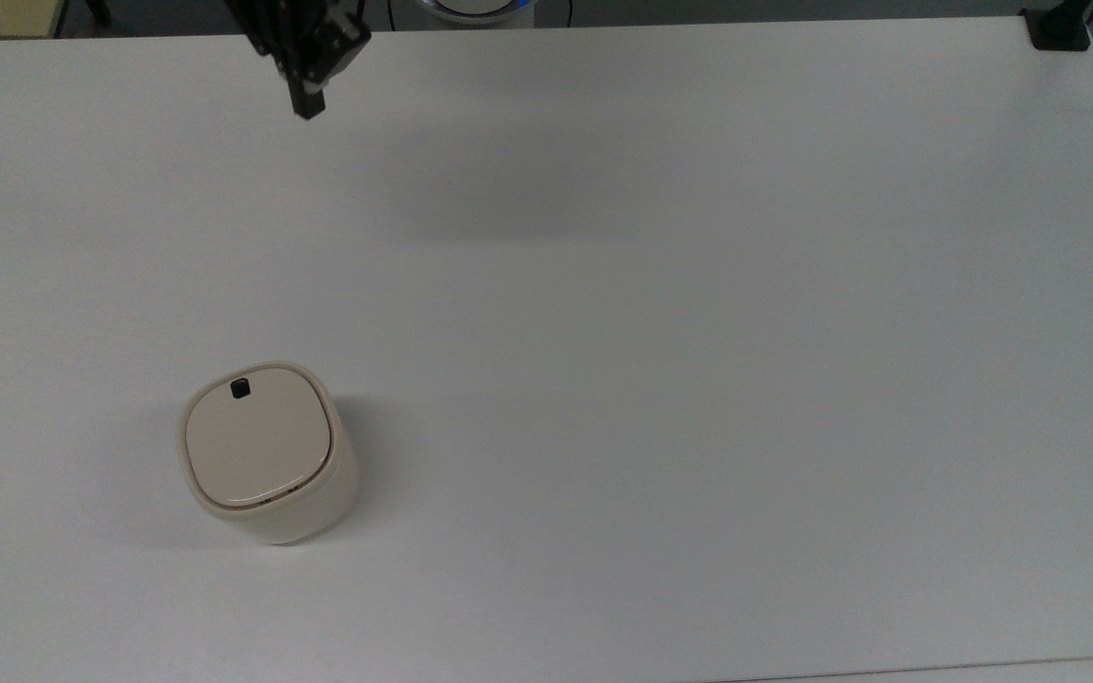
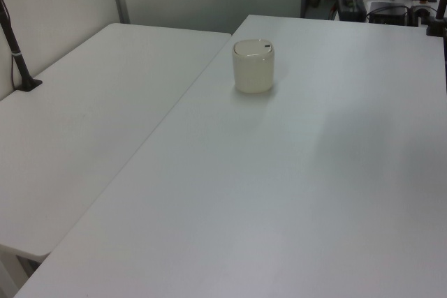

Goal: Close the trash bin

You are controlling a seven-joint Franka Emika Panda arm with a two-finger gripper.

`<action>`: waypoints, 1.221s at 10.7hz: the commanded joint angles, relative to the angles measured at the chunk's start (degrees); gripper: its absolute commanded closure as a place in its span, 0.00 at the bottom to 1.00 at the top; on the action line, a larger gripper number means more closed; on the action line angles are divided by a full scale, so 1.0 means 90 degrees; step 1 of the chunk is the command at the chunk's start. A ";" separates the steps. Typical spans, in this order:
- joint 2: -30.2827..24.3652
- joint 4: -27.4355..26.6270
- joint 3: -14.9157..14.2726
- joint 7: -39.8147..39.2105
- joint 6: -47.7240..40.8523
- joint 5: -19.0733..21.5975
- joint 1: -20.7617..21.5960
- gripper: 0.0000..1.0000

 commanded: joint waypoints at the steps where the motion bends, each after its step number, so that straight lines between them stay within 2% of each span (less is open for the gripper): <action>1: -0.0422 -0.0183 0.0791 -0.1781 -0.1124 0.0072 -0.0306 0.81; 2: -0.0412 -0.0124 0.0832 -0.2153 -0.1321 0.0042 -0.0297 0.63; 3: -0.0402 -0.0084 0.0832 -0.2525 -0.1352 0.0032 -0.0297 0.49; 4: -0.0393 -0.0084 0.0832 -0.3021 -0.1391 0.0023 -0.0297 0.29; 5: -0.0383 -0.0084 0.0832 -0.3471 -0.1469 0.0013 -0.0307 0.04; 6: -0.0383 -0.0074 0.0794 -0.3669 -0.1460 -0.0103 -0.0307 0.00; 9: -0.0354 -0.0074 0.0599 -0.3710 -0.1460 -0.0114 -0.0249 0.00; 11: -0.0344 -0.0065 -0.0082 -0.3526 -0.1441 -0.0124 0.0431 0.00; 13: -0.0247 0.0033 -0.0183 -0.3495 -0.1382 -0.0124 0.0446 0.00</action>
